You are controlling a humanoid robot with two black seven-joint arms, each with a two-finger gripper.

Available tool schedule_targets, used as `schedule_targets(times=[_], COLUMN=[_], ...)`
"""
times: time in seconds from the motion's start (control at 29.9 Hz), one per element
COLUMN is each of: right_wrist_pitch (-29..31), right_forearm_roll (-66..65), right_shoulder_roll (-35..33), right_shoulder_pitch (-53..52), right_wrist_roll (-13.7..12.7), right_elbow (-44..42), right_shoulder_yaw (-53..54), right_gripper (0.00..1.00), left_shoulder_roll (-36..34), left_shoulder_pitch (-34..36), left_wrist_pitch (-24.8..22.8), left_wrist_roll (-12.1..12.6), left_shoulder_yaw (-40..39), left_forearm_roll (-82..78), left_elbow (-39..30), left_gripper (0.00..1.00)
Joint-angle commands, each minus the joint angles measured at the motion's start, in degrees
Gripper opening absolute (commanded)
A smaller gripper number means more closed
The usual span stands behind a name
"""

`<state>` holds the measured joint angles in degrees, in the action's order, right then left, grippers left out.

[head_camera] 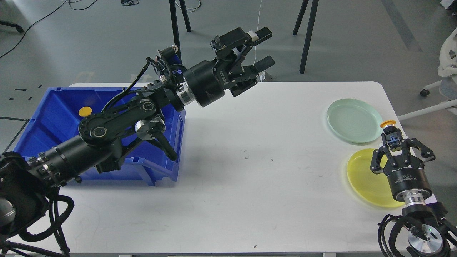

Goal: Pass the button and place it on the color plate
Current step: 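Lower the yellow button onto the yellow plate and open the right gripper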

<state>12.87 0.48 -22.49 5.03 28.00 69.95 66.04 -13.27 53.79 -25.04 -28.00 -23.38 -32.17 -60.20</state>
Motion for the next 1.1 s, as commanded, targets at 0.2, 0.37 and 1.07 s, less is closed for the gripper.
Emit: schedule_targets(times=[0.2, 0.37, 1.07], right_wrist_pitch=[0.5, 0.2, 6.2], right_forearm_roll=[2.9, 3.9, 5.2], right_shoulder_roll=[2.4, 4.8, 6.0], right_shoulder_pitch=[2.3, 2.2, 2.4], right_wrist_roll=[0.0, 0.0, 0.0], right_elbow=[-2.7, -4.6, -2.3], right_shoulder_yaw=[-0.9, -1.5, -1.5], right_gripper=[0.09, 0.19, 0.99], left_shoulder_roll=[0.0, 0.0, 0.1], left_shoulder_pitch=[0.0, 0.0, 0.0], left_wrist_pitch=[0.1, 0.1, 0.2], left_wrist_roll=[0.0, 0.0, 0.0], left_shoulder_yaw=[0.0, 0.0, 0.0], left_forearm_roll=[0.0, 0.0, 0.0], left_elbow=[0.0, 0.0, 0.0], left_gripper=[0.79, 0.79, 0.79])
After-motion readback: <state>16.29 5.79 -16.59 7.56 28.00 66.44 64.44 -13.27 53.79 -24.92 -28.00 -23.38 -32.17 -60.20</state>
